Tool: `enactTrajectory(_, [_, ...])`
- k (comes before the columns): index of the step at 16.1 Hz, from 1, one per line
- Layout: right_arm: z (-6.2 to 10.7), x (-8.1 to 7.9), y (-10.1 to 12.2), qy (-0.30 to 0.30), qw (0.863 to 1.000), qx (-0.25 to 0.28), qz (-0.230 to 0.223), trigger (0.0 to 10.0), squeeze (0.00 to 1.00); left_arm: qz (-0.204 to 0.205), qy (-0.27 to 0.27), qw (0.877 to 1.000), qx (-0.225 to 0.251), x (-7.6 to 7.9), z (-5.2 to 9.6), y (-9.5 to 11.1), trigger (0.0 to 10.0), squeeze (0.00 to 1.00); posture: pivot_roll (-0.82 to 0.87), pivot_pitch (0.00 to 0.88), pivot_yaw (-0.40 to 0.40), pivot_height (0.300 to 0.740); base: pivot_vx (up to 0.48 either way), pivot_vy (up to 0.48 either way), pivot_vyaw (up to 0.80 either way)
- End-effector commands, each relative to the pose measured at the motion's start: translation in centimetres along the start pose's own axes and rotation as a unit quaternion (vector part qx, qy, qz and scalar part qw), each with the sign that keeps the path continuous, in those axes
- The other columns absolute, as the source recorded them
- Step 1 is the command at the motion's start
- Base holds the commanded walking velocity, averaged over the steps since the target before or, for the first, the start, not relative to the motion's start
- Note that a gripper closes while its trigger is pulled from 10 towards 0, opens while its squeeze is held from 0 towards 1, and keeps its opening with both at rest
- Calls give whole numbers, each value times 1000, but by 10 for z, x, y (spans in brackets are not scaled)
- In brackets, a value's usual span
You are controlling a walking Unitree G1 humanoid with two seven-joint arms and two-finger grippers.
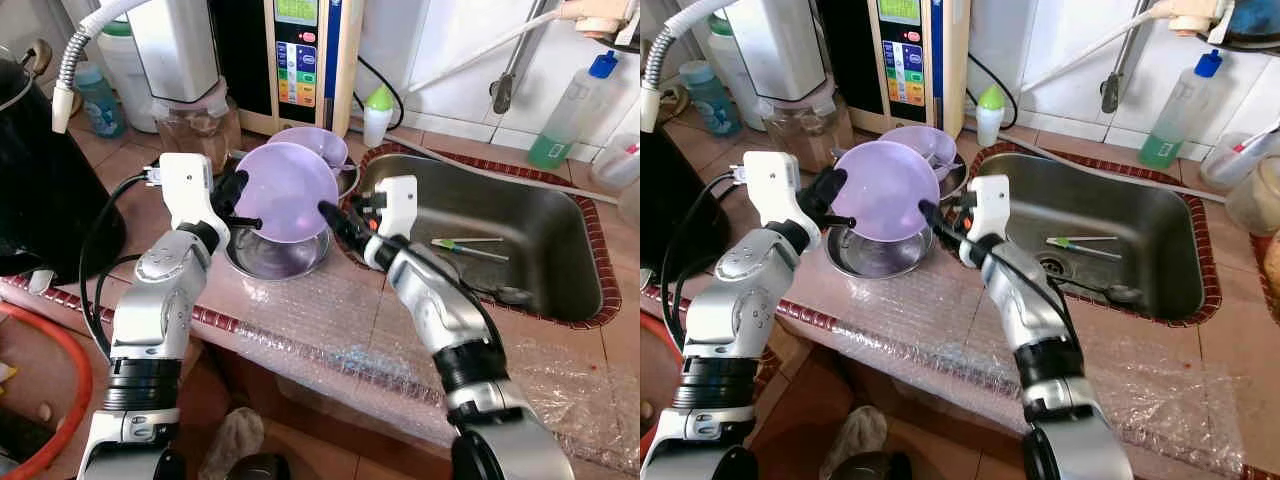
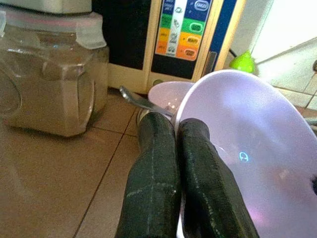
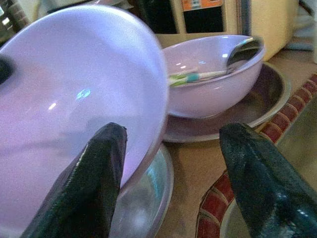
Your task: Kitchen organization
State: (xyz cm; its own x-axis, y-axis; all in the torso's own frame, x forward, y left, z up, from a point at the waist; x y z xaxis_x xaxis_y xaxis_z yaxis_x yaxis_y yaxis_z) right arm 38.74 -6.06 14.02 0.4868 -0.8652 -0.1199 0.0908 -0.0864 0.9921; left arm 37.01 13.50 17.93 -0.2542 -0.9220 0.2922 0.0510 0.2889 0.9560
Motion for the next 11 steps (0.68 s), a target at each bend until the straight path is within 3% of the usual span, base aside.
enactTrajectory(1, [-3,6,3,-22,1000,-4,-17,0,0,-7,-35,999,24,15,0,11,0,0,62,0,26,740,0,0,0])
enactTrajectory(6, [-11,-3,11,0,998,5,-55,0,0,-15,-54,998,38,22,1,12,0,0,65,0,20,740,0,0,0])
enactTrajectory(11, [-8,14,7,-47,997,-9,-68,0,0,-29,-56,997,42,21,1,12,0,0,57,0,24,740,0,0,0])
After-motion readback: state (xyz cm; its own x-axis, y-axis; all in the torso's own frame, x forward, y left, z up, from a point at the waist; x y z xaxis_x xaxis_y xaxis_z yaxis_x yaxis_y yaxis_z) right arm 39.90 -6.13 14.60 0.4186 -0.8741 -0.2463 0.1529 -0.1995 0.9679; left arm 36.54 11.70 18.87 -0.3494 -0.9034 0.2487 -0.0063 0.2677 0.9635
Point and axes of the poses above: a point about 5 cm out from each wrist's last joint towards the gripper, its own z axis pointing back from the gripper into the wrist, its own y axis along the axis of the wrist's last joint, x = y × z, the point moved 4 cm from there along -z, pointing out of the wrist towards the gripper, and after that the axes turned 9 degrees about z, right-handed, at the moved point
